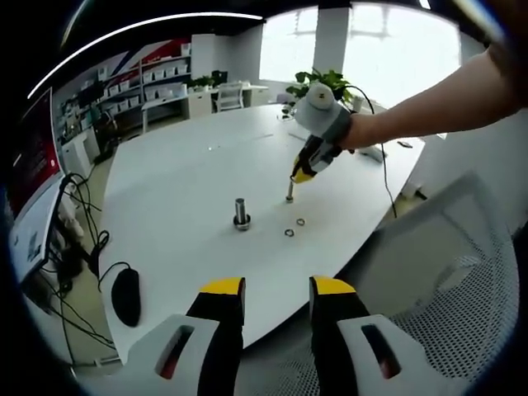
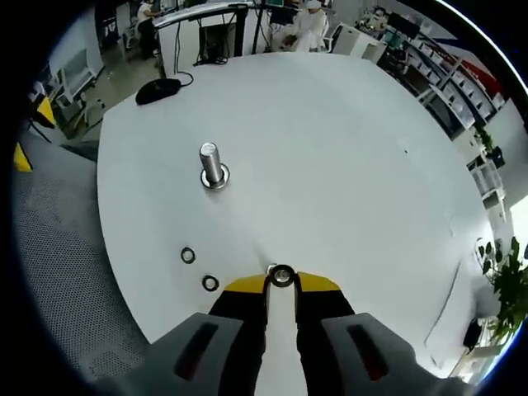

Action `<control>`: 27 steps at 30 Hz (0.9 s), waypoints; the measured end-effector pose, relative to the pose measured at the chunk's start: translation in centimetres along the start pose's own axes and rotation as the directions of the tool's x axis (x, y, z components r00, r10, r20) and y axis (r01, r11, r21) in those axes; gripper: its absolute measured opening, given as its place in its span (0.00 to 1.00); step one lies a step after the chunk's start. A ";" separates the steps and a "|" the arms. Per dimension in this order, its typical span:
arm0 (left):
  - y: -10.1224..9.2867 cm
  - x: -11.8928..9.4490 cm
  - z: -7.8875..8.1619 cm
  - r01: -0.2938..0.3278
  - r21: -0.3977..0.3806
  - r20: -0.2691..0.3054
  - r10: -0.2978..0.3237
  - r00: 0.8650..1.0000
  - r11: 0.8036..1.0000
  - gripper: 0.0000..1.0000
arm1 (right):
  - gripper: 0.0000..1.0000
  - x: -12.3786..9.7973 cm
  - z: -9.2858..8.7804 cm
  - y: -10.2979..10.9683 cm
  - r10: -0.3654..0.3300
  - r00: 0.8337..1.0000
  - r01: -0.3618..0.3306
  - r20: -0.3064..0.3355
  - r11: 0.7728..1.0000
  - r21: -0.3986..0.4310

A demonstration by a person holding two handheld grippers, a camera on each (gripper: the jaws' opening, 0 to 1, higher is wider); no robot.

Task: Place the washer onto the threaded stud by aligning its center hole with the stud, sliding it down to the base, and recovering from edge contact or off-axis alignment until the washer reaches the visible bottom stop.

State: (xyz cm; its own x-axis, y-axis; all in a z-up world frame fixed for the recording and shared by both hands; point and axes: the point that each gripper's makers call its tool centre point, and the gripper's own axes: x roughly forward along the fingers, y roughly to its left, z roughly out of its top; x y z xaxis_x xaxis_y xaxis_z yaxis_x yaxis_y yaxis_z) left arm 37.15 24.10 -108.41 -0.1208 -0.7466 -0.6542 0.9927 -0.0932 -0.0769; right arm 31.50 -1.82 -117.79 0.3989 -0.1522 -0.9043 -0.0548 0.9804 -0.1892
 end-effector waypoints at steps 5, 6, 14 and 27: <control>0.1 0.0 0.0 -0.001 -0.003 0.000 0.001 1.000 1.000 0.29 | 0.14 0.3 -0.2 -0.5 0.008 1.000 -0.008 -0.006 0.999 0.032; 0.1 -0.1 0.0 -0.004 -0.003 0.000 0.004 1.000 1.000 0.29 | 0.14 0.3 -0.2 -0.5 0.011 1.000 -0.011 -0.008 0.999 0.038; 0.1 -0.2 -0.1 -0.006 -0.004 -0.003 0.006 1.000 1.000 0.29 | 0.14 0.7 -0.6 -0.5 0.028 0.999 -0.028 -0.032 1.000 0.012; 0.1 0.0 -0.2 -0.004 -0.007 -0.013 0.004 1.000 1.000 0.29 | 0.14 2.2 -1.2 -0.3 0.052 0.996 -0.051 -0.068 0.998 0.024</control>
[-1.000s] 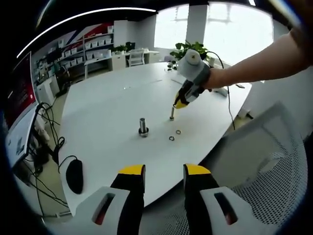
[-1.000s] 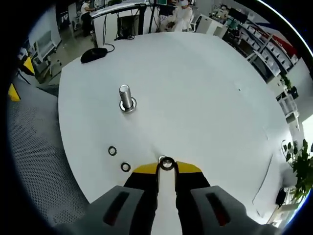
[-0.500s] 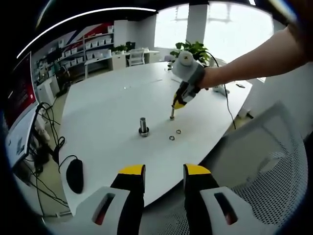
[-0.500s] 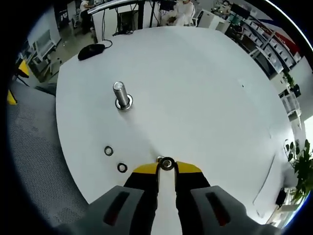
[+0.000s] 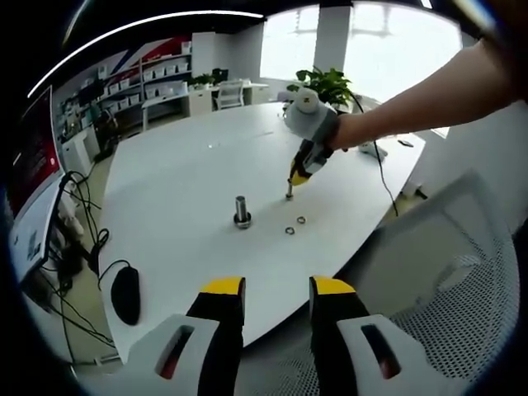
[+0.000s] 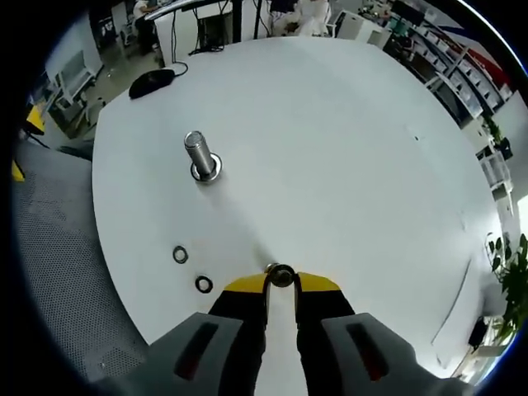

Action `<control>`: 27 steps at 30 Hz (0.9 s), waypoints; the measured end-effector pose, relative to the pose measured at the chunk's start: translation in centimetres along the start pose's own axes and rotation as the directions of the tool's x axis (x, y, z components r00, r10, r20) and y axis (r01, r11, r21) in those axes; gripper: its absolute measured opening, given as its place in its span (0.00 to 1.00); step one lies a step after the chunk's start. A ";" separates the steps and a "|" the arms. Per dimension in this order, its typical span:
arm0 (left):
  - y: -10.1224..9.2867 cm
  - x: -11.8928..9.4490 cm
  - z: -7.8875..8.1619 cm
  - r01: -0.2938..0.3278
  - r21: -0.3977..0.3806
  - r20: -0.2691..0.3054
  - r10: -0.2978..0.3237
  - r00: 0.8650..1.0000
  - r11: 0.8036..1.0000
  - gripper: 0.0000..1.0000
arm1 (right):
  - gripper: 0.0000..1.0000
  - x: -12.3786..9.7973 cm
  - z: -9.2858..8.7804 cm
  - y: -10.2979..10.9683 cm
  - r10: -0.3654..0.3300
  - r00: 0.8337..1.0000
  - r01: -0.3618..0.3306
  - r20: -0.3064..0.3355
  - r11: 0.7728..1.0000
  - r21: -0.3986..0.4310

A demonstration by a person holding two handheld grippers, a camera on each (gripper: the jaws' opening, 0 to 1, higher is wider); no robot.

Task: Place the washer onto the threaded stud by aligning its center hole with the stud, sliding it down to the base, and recovering from edge contact or off-axis alignment until the washer reaches the visible bottom stop.

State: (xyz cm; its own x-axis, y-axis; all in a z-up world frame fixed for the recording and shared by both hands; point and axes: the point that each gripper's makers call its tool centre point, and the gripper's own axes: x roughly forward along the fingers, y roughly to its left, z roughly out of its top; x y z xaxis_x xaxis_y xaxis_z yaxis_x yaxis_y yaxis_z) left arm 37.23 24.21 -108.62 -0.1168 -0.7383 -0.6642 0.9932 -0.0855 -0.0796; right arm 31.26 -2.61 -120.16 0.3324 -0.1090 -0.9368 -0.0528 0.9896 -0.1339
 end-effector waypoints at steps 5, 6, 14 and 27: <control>0.0 0.1 0.0 0.001 -0.004 -0.002 -0.001 1.000 1.000 0.29 | 0.14 -0.7 -0.3 1.8 0.009 1.000 -0.009 -0.019 1.000 0.005; 0.1 0.1 -0.1 0.001 -0.004 -0.005 -0.001 1.000 1.000 0.29 | 0.14 0.3 0.0 1.1 0.014 1.000 -0.014 -0.025 1.000 -0.001; 0.1 0.1 -0.2 -0.003 -0.007 -0.011 0.002 1.000 1.000 0.29 | 0.14 1.7 -1.1 1.2 0.048 0.997 -0.048 -0.056 0.999 0.008; 0.1 0.2 -0.4 -0.004 -0.007 -0.020 0.004 1.000 1.000 0.29 | 0.16 3.5 -1.6 0.3 0.068 0.996 -0.065 -0.064 0.997 0.048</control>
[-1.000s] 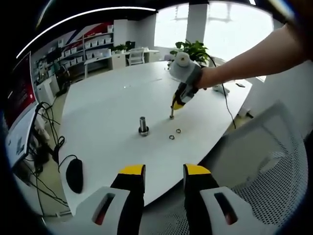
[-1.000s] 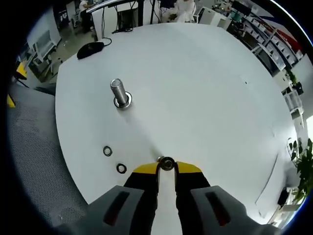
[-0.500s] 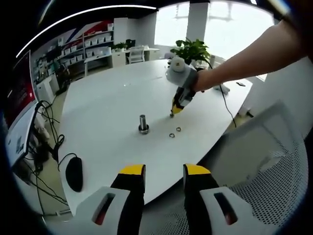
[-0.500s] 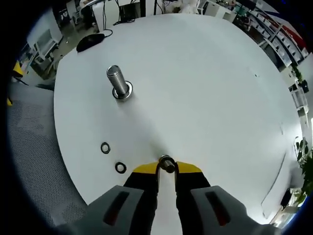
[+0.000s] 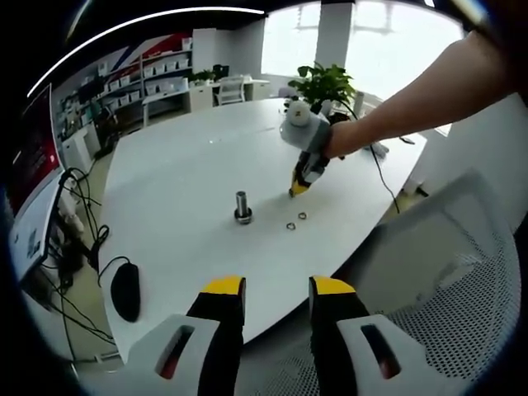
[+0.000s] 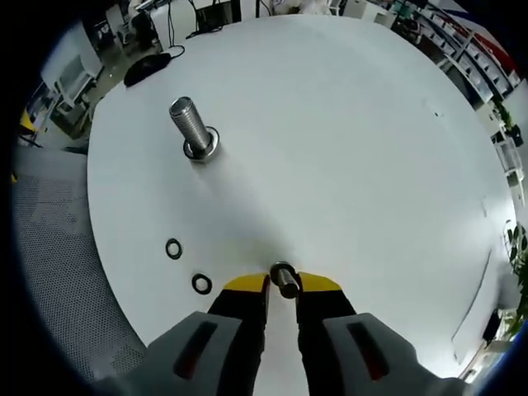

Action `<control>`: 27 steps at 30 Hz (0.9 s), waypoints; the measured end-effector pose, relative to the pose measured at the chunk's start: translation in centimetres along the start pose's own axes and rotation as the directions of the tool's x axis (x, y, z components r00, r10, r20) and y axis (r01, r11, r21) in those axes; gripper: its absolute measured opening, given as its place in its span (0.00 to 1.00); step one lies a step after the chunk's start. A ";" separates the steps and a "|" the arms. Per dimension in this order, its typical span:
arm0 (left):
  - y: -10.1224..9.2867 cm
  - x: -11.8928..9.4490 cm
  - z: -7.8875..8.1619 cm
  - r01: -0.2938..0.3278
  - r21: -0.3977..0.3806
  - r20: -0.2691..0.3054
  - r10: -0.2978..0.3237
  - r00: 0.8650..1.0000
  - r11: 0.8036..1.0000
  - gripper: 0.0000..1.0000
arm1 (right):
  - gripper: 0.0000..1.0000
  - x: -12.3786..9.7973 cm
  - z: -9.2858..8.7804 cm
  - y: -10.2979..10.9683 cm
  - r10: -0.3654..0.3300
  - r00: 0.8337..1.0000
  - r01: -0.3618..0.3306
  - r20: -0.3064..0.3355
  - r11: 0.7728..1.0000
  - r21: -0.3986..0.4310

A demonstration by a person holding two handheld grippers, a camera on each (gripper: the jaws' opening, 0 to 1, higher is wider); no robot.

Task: Place the washer onto the threaded stud by aligning its center hole with the stud, sliding it down to the base, and recovering from edge contact or off-axis alignment until the washer reaches the visible bottom stop.

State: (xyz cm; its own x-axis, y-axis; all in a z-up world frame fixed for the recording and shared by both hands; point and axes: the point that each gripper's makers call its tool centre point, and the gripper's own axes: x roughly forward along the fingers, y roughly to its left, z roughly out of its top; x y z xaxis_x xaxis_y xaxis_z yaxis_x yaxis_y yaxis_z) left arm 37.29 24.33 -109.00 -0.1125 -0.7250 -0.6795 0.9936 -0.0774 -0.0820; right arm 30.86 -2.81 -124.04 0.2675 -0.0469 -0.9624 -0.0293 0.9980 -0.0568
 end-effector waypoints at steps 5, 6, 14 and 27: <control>0.0 0.1 0.0 0.000 0.003 -0.001 0.000 1.000 1.000 0.29 | 0.16 -0.6 0.4 0.5 -0.005 1.000 0.005 0.010 1.000 0.000; 0.0 0.0 0.0 -0.001 0.002 -0.001 0.001 1.000 1.000 0.29 | 0.16 -0.6 0.4 0.4 -0.007 1.000 0.007 0.011 1.000 0.001; 0.0 0.0 0.0 0.000 0.004 0.003 0.000 1.000 1.000 0.29 | 0.18 -1.2 0.0 0.7 -0.014 1.000 0.014 0.020 1.000 0.008; -0.1 -0.1 0.2 0.004 0.015 0.014 -0.004 1.000 1.000 0.29 | 0.21 -2.5 -2.3 3.8 0.011 1.000 -0.011 -0.003 0.999 -0.031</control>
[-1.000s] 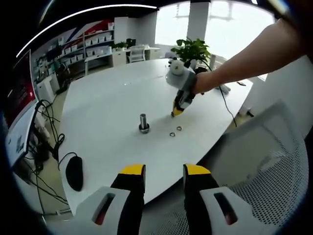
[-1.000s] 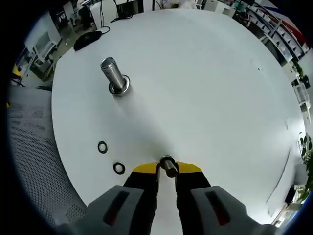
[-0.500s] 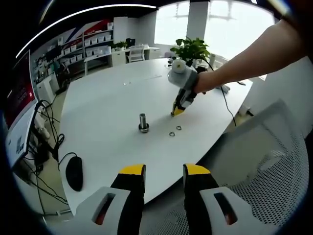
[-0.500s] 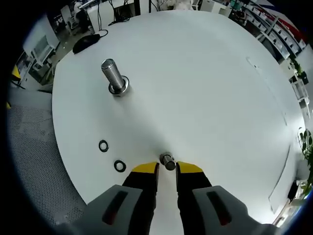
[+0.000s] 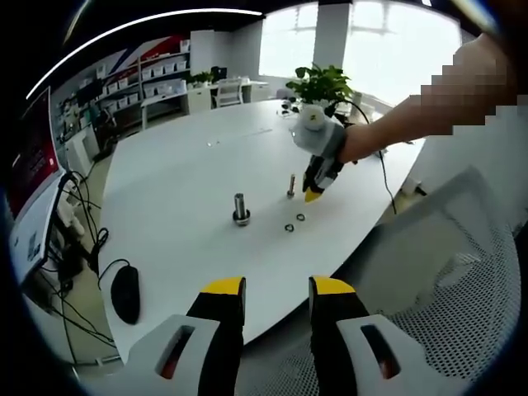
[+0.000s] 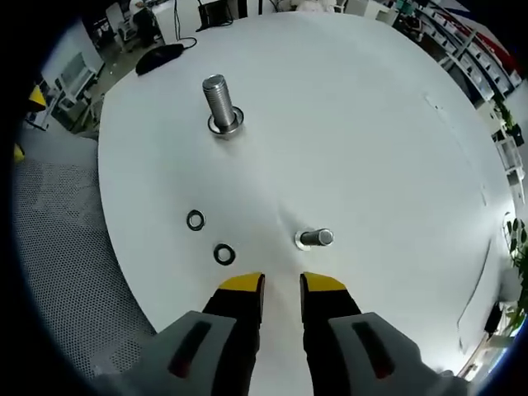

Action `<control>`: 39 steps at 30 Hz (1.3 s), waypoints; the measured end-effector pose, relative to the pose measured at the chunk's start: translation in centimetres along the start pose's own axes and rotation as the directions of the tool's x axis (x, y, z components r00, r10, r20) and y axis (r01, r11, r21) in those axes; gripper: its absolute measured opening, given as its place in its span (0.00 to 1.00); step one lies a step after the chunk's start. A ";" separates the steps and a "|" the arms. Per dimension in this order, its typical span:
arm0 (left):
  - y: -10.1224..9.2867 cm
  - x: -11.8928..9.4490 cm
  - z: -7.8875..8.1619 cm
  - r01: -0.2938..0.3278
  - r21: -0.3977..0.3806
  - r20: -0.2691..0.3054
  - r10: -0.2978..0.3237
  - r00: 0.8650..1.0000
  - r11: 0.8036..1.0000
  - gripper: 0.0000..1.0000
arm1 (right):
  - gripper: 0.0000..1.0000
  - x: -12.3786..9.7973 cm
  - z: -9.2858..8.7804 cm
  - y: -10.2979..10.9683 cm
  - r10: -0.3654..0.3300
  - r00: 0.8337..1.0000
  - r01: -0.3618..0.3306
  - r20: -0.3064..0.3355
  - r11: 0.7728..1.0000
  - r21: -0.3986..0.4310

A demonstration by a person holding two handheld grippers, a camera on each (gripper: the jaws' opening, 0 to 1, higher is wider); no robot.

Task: Place the washer onto the threaded stud by aligning its center hole with the stud, sliding it down to the base, and recovering from edge contact or off-axis alignment until the washer reaches the visible bottom stop.

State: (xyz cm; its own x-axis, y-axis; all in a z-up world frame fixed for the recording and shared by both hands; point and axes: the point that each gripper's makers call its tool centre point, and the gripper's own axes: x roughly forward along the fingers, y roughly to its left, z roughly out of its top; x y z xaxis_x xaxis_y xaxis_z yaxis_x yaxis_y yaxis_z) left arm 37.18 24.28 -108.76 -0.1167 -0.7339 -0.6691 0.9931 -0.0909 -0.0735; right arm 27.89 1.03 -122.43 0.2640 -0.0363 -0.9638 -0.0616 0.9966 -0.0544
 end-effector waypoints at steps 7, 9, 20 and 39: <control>-0.1 0.0 0.0 0.000 0.013 -0.001 0.000 1.000 1.000 0.29 | 0.24 0.4 1.0 3.1 0.037 0.999 -0.037 0.003 0.999 -0.033; -0.1 0.0 0.0 0.001 0.014 0.000 -0.001 1.000 1.000 0.29 | 0.24 0.9 0.8 3.0 0.043 0.999 -0.043 0.005 0.998 -0.039; -0.1 -0.2 -0.1 -0.003 0.011 -0.001 0.003 1.000 1.000 0.29 | 0.24 1.9 1.7 4.2 0.069 0.998 -0.069 0.005 0.998 -0.013; -0.1 -0.1 0.0 0.005 0.003 0.001 -0.005 1.000 1.000 0.29 | 0.19 2.1 1.5 3.9 0.066 0.998 -0.066 -0.001 0.993 -0.099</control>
State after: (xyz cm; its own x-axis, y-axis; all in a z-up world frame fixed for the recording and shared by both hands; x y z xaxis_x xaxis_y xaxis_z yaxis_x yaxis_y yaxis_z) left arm 37.06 24.33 -108.71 -0.1221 -0.7341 -0.6680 0.9925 -0.0972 -0.0746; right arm 29.64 4.95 -124.23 0.2580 0.0296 -0.9657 -0.1741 0.9846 -0.0163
